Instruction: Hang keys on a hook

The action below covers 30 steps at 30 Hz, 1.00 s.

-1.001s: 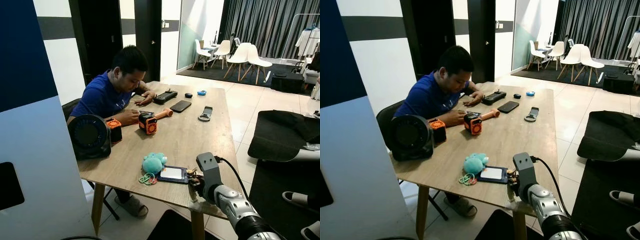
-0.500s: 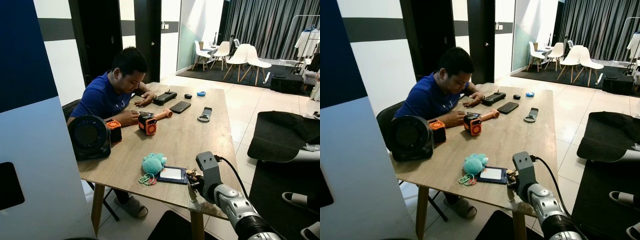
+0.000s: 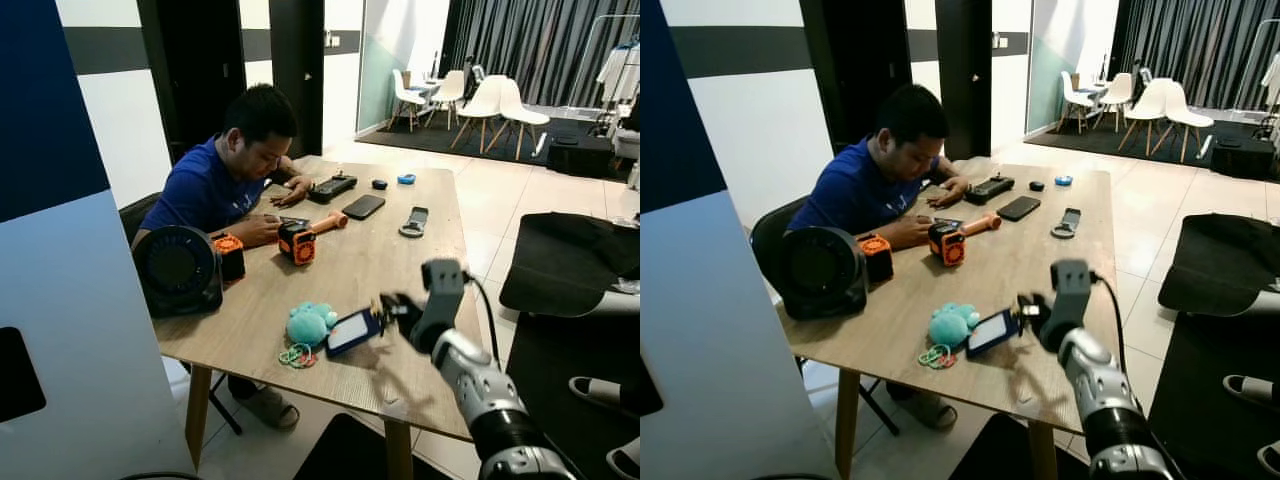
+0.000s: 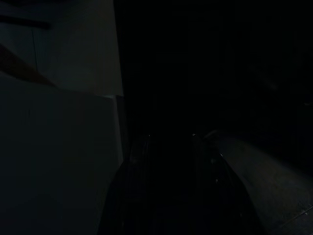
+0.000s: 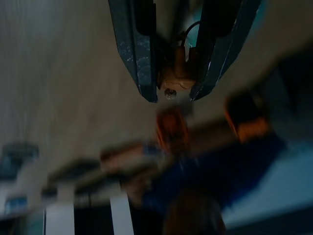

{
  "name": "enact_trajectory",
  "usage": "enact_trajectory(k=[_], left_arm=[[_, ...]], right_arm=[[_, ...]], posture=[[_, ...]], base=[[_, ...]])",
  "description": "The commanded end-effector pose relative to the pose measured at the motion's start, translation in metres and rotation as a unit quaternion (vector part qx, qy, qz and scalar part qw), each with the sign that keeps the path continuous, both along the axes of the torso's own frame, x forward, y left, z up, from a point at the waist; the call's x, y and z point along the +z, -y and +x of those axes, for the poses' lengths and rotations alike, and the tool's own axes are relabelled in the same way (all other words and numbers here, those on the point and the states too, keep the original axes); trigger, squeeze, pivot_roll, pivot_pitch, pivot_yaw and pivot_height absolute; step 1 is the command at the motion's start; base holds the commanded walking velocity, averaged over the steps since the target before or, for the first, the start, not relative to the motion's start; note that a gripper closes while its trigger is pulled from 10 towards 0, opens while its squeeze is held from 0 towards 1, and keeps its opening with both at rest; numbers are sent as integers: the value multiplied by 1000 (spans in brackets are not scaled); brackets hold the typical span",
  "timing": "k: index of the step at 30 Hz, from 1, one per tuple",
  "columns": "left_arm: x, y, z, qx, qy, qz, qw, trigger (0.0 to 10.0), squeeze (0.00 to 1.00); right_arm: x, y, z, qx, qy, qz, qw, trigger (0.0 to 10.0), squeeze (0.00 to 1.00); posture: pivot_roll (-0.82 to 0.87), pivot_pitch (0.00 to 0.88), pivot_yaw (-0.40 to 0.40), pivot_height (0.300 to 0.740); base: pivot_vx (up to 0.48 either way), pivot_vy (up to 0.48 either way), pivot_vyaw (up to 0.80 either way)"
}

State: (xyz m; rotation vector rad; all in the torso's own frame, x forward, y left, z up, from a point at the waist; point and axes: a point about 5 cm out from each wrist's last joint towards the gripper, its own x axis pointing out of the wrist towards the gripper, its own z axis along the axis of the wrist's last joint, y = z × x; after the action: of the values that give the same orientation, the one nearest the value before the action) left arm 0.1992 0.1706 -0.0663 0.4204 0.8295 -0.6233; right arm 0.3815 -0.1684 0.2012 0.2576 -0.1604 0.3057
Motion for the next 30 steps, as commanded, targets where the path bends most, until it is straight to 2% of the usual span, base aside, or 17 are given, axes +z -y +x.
enact_trajectory(k=[1,3,4,6,8,11,13,16,18,26,28,30], left_arm=[[-1,-7,-2,-1,-7,14,1000,10000,0],[-1,-7,-2,-1,-7,14,1000,10000,0],[-1,-7,-3,-1,-7,14,1000,10000,0],[-1,-7,-3,-1,-7,14,1000,10000,0],[-1,-7,-2,-1,-7,15,1000,10000,0],[-1,-8,-2,-1,-7,16,1000,10000,0],[-1,-8,-2,-1,-6,17,1000,10000,0],[-1,-8,-2,-2,-6,17,1000,10000,0],[-1,-8,-3,-3,-6,18,1000,10000,0],[-2,-8,-3,-5,-5,19,1000,10000,0],[-1,-8,-2,-6,-5,19,1000,10000,0],[-1,-8,-3,-7,-4,19,1000,10000,0]], right_arm=[[11,1,0,-2,26,15,1000,0,0],[11,1,0,-2,26,15,1000,0,0],[20,0,0,-2,43,24,999,0,0],[20,0,0,-2,43,24,999,0,0],[37,-1,-1,5,72,40,997,118,0],[42,-1,-2,7,80,45,996,196,0],[47,-1,-2,8,89,53,995,1137,0],[49,-1,-2,9,92,56,994,1137,0],[50,0,-3,9,95,61,994,1882,0],[47,1,-3,9,90,67,994,2392,0],[45,1,-3,9,84,67,994,3137,0],[44,1,-4,10,82,68,994,3137,0]], posture=[[61,15,24,740],[61,15,24,740],[61,16,25,740],[61,16,25,740],[63,15,27,740],[63,15,28,740],[63,14,28,740],[63,14,29,740],[63,14,29,740],[65,12,30,740],[65,12,30,740],[63,6,32,740]], base=[[0,0,0],[0,0,0],[0,0,0],[0,0,0],[0,0,0],[0,0,0],[0,0,0],[0,0,0],[0,0,0],[0,0,0],[0,0,0],[0,0,0]])
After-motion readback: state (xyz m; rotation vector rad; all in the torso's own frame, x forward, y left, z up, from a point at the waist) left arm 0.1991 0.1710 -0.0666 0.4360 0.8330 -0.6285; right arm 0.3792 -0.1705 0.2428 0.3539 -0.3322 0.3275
